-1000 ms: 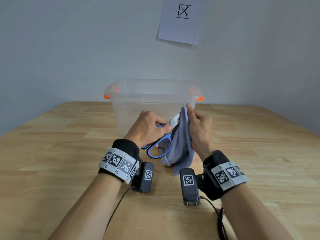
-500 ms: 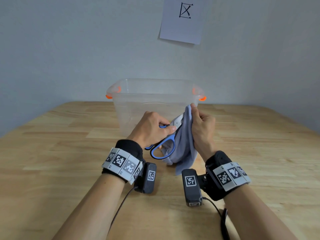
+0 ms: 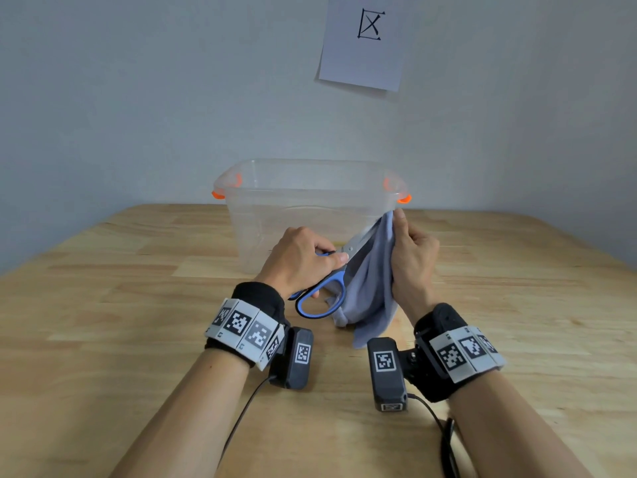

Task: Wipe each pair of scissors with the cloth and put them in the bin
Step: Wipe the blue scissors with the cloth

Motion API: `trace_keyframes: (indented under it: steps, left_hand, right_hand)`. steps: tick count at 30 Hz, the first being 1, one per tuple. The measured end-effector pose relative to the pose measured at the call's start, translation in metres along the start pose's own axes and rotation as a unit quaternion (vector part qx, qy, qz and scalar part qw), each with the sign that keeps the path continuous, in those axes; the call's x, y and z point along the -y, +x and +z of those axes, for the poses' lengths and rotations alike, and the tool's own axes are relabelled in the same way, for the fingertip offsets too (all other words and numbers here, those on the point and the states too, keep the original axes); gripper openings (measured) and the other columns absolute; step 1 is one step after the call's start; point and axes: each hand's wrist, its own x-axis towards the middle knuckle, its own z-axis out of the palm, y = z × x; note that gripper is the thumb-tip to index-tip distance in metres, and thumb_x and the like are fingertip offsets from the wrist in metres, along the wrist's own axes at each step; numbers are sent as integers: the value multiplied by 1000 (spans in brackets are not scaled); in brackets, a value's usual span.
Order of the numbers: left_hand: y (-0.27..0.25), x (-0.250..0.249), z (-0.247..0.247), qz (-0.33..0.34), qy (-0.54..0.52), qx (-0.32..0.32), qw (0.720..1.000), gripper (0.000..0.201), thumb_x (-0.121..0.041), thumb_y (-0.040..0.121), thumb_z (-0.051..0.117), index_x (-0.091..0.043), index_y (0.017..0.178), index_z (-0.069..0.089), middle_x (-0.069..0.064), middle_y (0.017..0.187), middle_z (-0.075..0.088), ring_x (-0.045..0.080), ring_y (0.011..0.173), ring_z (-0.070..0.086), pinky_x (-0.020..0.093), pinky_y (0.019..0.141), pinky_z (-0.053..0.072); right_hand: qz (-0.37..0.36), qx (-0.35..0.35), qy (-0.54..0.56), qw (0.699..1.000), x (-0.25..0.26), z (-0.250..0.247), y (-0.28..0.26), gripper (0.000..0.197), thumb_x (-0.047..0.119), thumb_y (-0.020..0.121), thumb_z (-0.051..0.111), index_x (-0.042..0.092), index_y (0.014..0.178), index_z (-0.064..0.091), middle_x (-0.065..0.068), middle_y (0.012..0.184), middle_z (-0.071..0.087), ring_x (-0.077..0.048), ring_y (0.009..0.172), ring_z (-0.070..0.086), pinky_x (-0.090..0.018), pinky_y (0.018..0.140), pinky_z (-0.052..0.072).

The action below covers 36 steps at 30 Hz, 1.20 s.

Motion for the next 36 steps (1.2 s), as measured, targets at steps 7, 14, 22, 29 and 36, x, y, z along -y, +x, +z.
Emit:
trace_keyframes:
  steps: [7,14,22,29,36]
  left_hand:
    - [2,3,1,5,-3,-22,1000,26,-27,90,71,-5,78,76,19,67,69,27,43,64,37,47,58]
    - [6,7,2,19,17,-30,999,27,-31,88,71,-8,74,75,19,65,66,37,55,63,47,55,57]
    - [5,8,1,51,13,-22,998,33,-28,90,71,-1,70,71,23,60,63,33,47,63,45,46,56]
    - [4,7,4,69,29,-10,997,39,-28,91,70,3,68,68,22,52,56,25,40,55,40,43,50]
    - [3,4,3,55,30,-9,998,34,-27,91,70,0,70,71,20,54,60,24,40,60,40,43,53]
  right_hand:
    - [107,138,94,980,5,4,-7,41,22,95,62,-18,99,58,-19,91,58,-29,83,56,-42,78,47]
    - [105,177,80,975,9,3,-13,44,23,93,67,-19,104,59,-43,99,61,-39,87,62,-56,88,50]
    - [91,105,77,987,10,9,-12,33,15,93,67,-18,92,63,-22,81,64,-29,74,61,-37,68,52]
    - [99,58,100,988,7,4,-5,23,10,94,66,-1,74,69,-6,61,69,-15,58,67,-25,58,54]
    - [117,91,115,982,6,4,-5,28,14,97,62,3,72,70,-7,61,69,-16,56,66,-26,56,55]
